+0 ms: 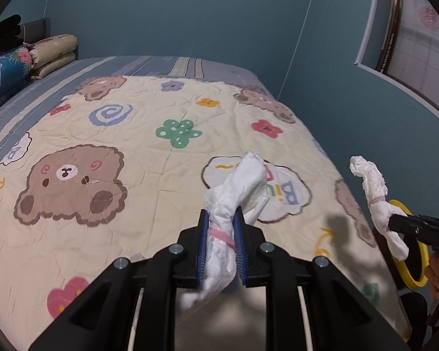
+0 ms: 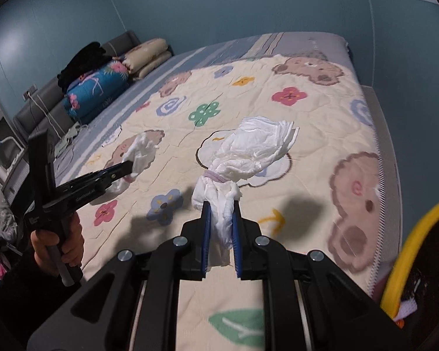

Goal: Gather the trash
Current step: 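Carry both tissues over the yellow bin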

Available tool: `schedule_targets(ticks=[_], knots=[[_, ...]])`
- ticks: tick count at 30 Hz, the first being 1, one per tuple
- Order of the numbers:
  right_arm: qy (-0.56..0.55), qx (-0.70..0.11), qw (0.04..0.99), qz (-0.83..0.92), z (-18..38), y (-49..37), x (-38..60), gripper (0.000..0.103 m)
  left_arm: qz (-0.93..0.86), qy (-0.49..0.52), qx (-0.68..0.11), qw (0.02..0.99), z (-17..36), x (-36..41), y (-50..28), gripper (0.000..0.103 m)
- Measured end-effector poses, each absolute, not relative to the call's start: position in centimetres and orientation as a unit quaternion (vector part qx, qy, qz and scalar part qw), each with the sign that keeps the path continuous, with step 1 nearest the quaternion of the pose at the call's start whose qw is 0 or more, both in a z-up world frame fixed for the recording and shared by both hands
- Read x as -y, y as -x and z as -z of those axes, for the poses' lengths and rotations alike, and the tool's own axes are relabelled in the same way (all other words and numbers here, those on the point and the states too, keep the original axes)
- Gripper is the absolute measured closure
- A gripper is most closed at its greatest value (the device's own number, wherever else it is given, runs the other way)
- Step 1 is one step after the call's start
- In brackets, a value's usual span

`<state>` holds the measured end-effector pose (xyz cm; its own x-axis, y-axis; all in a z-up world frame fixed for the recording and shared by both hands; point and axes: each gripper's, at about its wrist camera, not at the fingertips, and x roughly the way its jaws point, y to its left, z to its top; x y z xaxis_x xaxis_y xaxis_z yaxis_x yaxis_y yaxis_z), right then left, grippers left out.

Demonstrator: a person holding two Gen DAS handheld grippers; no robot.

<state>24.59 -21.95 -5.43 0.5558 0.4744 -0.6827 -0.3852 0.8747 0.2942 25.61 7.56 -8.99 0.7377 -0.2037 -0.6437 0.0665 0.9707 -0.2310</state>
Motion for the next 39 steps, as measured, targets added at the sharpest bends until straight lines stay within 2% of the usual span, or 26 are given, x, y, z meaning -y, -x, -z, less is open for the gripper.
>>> schedule_targets(ticks=[11, 24, 39], knots=[[-0.098, -0.358, 0.9, -0.228, 2.1, -18.3, 28.4, 0.09, 0.105, 0.101, -0.301, 0.942, 3.0, -3.0, -18.8, 0.087], [-0.12, -0.307, 0.925, -0.187, -1.2, -14.7, 34.9, 0.09, 0.168, 0.042, -0.259, 0.95, -2.7, 6.3, -15.4, 0.087], [-0.152, -0.258, 0.948, -0.111, -2.8, -12.6, 42.7, 0.09, 0.24, 0.013, -0.233, 0.942, -5.2, 14.1, -15.5, 0.087]])
